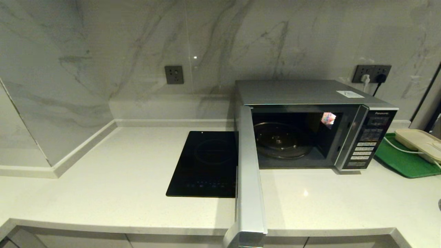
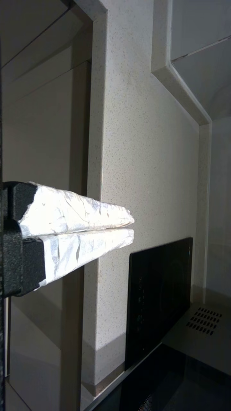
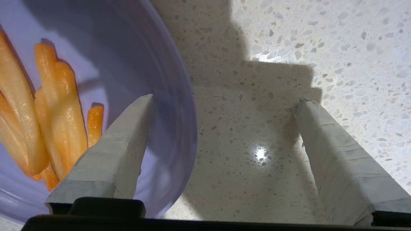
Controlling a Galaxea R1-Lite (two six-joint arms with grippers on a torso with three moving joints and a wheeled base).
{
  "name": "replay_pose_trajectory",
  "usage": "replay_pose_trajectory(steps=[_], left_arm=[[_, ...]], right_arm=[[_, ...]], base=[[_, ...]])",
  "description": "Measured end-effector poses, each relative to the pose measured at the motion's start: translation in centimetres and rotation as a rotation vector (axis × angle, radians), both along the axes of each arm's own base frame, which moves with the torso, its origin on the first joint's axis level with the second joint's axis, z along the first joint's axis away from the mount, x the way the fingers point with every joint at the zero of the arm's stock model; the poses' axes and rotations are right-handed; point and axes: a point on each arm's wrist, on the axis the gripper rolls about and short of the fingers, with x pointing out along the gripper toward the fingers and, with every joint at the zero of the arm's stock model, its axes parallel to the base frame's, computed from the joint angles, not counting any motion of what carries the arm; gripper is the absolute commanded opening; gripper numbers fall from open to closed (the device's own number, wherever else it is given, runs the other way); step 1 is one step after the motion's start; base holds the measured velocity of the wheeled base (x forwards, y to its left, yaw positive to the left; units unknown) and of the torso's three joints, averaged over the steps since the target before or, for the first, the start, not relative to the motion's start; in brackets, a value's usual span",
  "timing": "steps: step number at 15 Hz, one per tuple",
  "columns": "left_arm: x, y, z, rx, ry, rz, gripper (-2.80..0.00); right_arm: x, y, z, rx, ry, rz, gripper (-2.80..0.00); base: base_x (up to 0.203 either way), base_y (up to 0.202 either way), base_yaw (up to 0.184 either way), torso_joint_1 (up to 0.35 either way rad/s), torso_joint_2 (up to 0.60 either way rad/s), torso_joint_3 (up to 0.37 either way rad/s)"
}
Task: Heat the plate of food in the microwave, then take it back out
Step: Put the plate in the microwave oven
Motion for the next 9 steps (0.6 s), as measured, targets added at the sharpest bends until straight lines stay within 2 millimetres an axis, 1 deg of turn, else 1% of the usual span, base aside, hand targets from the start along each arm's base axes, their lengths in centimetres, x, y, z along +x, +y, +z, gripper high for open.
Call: replay_pose_trajectory(steps=[4,9], left_arm=[[0.0,0.0,0.0,0.0,0.0,0.0,-2.8],[0.0,0.0,0.0,0.0,0.0,0.0,-2.8]], right_arm=[[-0.02,0.0,-0.66,0.023,-0.008,-0.011,0.0],[-0.03,0.23,-0.32,0.044,-0.045,-0.002,0.0]], base=[[0.0,0.0,0.0,0.0,0.0,0.0],[0.0,0.0,0.0,0.0,0.0,0.0]])
